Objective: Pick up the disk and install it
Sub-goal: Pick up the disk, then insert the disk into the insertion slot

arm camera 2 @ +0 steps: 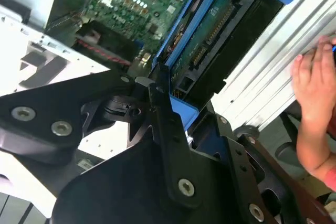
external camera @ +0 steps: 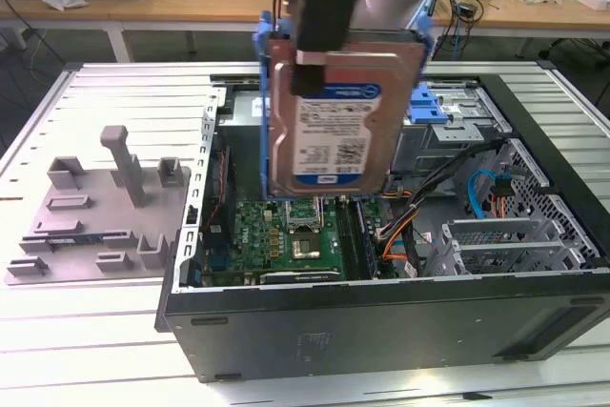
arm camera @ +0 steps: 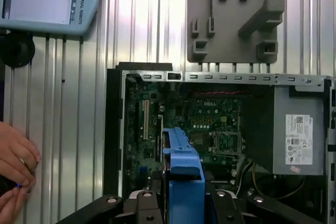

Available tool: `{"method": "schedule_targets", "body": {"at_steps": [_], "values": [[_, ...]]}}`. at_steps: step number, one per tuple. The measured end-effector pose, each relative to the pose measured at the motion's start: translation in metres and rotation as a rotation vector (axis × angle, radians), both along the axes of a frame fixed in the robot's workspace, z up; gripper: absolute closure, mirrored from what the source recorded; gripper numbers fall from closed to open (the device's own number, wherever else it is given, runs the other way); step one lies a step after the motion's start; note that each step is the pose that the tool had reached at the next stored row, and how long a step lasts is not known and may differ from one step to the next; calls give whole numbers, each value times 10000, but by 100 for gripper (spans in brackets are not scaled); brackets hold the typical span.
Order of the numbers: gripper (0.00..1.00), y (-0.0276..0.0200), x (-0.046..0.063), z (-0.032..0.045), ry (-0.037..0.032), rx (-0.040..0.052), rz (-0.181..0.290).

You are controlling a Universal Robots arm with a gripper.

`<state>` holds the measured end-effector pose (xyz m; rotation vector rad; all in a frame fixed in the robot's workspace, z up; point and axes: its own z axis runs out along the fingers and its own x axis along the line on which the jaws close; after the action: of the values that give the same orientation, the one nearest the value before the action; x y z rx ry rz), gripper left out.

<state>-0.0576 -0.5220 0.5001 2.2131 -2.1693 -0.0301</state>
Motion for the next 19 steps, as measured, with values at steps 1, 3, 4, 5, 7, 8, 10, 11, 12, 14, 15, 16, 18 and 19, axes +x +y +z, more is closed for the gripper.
{"method": "schedule_targets", "body": {"at_steps": [1,3,4,5,7,8,10,11,12,14,15,16,18,19], "values": [[63,-25,65,0,4,0,0],[63,-59,187,0,15,-1,0],[63,-59,196,0,15,0,0],[63,-60,201,0,15,1,0],[63,-60,202,0,15,0,-2],[63,-60,202,0,16,0,-2],[63,-60,206,0,15,0,-1],[63,-60,206,0,15,0,0],[63,-60,207,0,15,0,0],[63,-60,207,0,15,0,0],[63,-60,207,0,15,0,0],[63,-60,207,0,15,0,0],[63,-60,208,0,15,0,0],[63,-60,208,0,15,0,0]]}}
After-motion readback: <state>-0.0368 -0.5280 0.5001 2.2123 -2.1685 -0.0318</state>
